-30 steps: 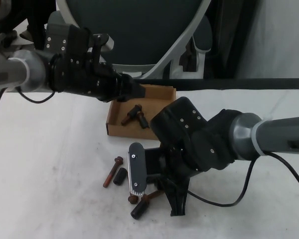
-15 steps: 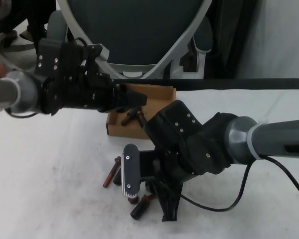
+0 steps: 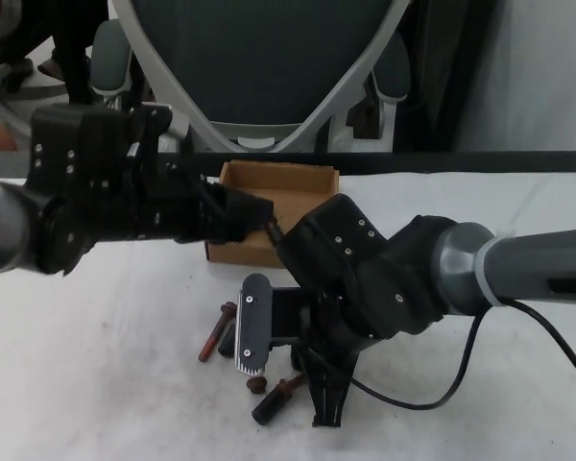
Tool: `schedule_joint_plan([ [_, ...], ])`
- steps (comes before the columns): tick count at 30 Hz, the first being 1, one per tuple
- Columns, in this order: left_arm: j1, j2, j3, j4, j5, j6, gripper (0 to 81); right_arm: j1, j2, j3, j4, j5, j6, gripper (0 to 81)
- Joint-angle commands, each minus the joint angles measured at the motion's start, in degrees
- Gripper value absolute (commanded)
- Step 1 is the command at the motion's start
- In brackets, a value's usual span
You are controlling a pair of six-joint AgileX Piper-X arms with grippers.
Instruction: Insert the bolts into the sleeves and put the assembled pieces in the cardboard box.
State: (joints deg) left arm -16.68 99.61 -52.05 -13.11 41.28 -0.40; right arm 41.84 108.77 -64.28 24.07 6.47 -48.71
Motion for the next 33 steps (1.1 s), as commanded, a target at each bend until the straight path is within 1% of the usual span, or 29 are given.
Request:
schedule_joint_plan([
  [1, 0.1, -2.8, 3.5, -2.2, 1.2, 6.6, 32.6, -0.2, -0.5, 0.1, 2.4, 1.1, 1.2, 0.2],
  [4, 0.1, -4.7, 7.0, -2.2, 1.2, 11.1, 26.5, -0.2, -1.9, 0.1, 2.7, 0.4, 2.7, 0.2],
  [6, 0.1, -5.2, 8.4, -2.2, 1.4, 11.6, 23.9, -0.2, -3.3, 0.1, 3.1, -0.4, 3.7, 0.2],
  [8, 0.1, -5.1, 8.9, -0.7, 1.8, 11.8, 23.8, -0.2, -4.9, 0.2, 3.9, -0.4, 3.8, 0.2],
  [13, 0.1, -5.1, 8.9, 7.5, 2.8, 17.0, 23.8, -0.2, -8.4, 0.8, 5.0, -0.5, 5.3, 0.2],
  [15, 0.1, -5.1, 8.9, 10.2, 2.1, 17.5, 23.8, -0.2, -10.2, 1.5, 5.1, -2.5, 6.5, 0.2],
  [17, 0.1, -5.1, 8.9, 12.2, -0.3, 16.5, 23.8, -0.2, -11.8, 2.6, 5.3, -5.0, 7.9, 0.2],
  [21, 0.2, -5.1, 8.7, 15.4, -6.7, 9.8, 24.0, -0.1, -14.4, 5.2, 5.3, -7.8, 10.4, 0.2],
  [26, 0.2, -5.1, 7.6, 16.4, -5.5, 2.4, 23.9, 0.9, -18.0, 9.8, 4.3, -10.8, 13.6, 0.2],
  [28, 0.2, -5.1, 5.8, 19.0, -5.5, 0.4, 23.9, 1.5, -19.4, 12.0, 3.1, -11.2, 15.1, 0.2],
  [30, 0.2, -5.1, 3.5, 23.6, -6.0, 0.4, 23.9, 2.3, -21.0, 13.9, 2.1, -12.1, 16.0, 0.2],
  [33, -0.2, -5.1, -0.9, 31.0, -9.4, 2.2, 23.9, 3.8, -23.1, 16.7, -1.1, -13.5, 18.5, 0.2],
])
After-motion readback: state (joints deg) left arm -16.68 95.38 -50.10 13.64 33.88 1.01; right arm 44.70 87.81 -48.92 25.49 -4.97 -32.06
